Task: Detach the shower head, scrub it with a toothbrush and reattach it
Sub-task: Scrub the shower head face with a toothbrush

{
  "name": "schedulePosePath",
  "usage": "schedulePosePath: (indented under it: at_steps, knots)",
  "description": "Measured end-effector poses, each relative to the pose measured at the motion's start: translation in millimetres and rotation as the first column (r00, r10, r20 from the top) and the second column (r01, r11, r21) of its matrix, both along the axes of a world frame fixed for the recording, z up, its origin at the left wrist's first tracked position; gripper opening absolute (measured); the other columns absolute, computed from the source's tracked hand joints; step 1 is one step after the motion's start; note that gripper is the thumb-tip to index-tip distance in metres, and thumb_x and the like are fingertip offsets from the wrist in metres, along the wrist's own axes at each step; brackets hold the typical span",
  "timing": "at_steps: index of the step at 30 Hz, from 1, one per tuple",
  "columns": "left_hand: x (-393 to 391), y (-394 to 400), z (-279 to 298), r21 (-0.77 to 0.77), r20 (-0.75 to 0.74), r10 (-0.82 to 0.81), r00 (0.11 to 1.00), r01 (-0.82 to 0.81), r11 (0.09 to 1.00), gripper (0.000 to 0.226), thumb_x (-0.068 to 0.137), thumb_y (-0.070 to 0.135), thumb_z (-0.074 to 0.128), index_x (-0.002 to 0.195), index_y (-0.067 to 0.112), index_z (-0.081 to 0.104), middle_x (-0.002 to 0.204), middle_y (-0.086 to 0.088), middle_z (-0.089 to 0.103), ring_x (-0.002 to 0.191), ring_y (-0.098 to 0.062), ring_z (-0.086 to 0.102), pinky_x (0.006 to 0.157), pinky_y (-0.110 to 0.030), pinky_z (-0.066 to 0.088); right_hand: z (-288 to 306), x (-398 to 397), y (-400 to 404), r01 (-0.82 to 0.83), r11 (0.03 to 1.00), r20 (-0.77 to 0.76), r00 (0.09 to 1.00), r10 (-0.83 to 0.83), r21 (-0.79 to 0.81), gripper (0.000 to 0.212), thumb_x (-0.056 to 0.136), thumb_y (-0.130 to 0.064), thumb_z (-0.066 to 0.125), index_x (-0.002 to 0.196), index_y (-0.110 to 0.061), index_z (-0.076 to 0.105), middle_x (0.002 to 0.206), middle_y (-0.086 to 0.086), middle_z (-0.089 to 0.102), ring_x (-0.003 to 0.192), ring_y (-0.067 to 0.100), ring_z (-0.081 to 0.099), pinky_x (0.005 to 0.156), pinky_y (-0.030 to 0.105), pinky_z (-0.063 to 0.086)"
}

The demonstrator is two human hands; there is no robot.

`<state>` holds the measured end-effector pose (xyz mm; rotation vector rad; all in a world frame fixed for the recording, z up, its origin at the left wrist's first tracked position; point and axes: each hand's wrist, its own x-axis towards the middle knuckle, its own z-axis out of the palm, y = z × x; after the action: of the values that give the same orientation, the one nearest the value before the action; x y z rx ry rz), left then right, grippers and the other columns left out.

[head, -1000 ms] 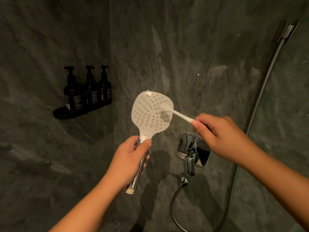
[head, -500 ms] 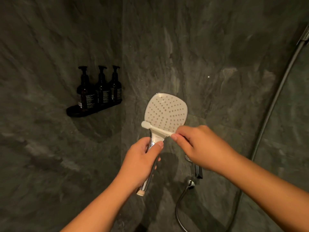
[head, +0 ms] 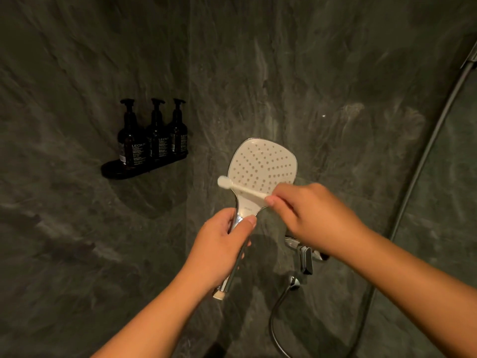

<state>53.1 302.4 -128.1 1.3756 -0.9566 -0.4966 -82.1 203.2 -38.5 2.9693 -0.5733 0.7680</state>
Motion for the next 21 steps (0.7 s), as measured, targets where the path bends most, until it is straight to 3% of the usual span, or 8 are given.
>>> schedulePosePath:
  at_steps: [2,5,11,17,21]
  knots:
    - [-2,0,1,0.004,-0.012,-0.005,1.0,0.005,1.0,0.021,0.089,0.04,0.059,0.081,0.021,0.063,0.062,0.0,0.065,0.052,-0.012,0.058,0.049,-0.032,0.048,11,1,-1,0.005,1.0,0.058,0.998,-0.005,-0.007,0.031,0.093,-0.046,0.038,0.07,-0.026,0.043,0.057,-0.002,0.049,0.058,0.029,0.054,0.054,0.042,0.046]
    - [-1,1,-1,0.032,-0.057,0.01,0.998,-0.009,0.999,0.023,0.089,0.041,0.059,0.079,0.021,0.063,0.061,0.001,0.065,0.05,-0.013,0.058,0.045,-0.028,0.049,15,-3,-4,0.043,0.999,0.101,0.994,-0.044,0.004,0.032,0.094,-0.042,0.041,0.069,-0.022,0.047,0.055,-0.001,0.048,0.058,0.03,0.054,0.055,0.043,0.046]
    - [0,1,-3,0.036,-0.064,0.02,0.998,-0.018,0.999,0.022,0.089,0.04,0.059,0.08,0.02,0.064,0.06,0.001,0.064,0.051,-0.014,0.058,0.045,-0.029,0.049,-12,-5,5,0.025,0.999,-0.017,1.0,-0.024,0.025,0.038,0.094,-0.048,0.036,0.077,-0.018,0.052,0.065,0.005,0.061,0.065,0.032,0.058,0.057,0.044,0.048]
    - [1,1,-5,0.046,-0.04,0.018,0.999,-0.016,0.999,0.025,0.088,0.044,0.058,0.078,0.021,0.062,0.062,0.001,0.065,0.052,-0.015,0.059,0.047,-0.031,0.051,11,-9,-6,0.039,0.999,0.127,0.991,-0.043,0.031,0.031,0.094,-0.04,0.044,0.074,-0.019,0.054,0.054,-0.006,0.046,0.059,0.029,0.055,0.056,0.041,0.045]
    - [2,1,-6,0.04,-0.037,0.029,0.999,-0.027,0.999,0.026,0.088,0.043,0.058,0.078,0.019,0.061,0.061,0.001,0.065,0.051,-0.014,0.058,0.046,-0.031,0.05,2,-14,-3,0.04,0.998,0.117,0.992,-0.046,0.05,0.027,0.094,-0.04,0.044,0.075,-0.024,0.054,0.054,-0.01,0.042,0.059,0.031,0.055,0.056,0.043,0.046]
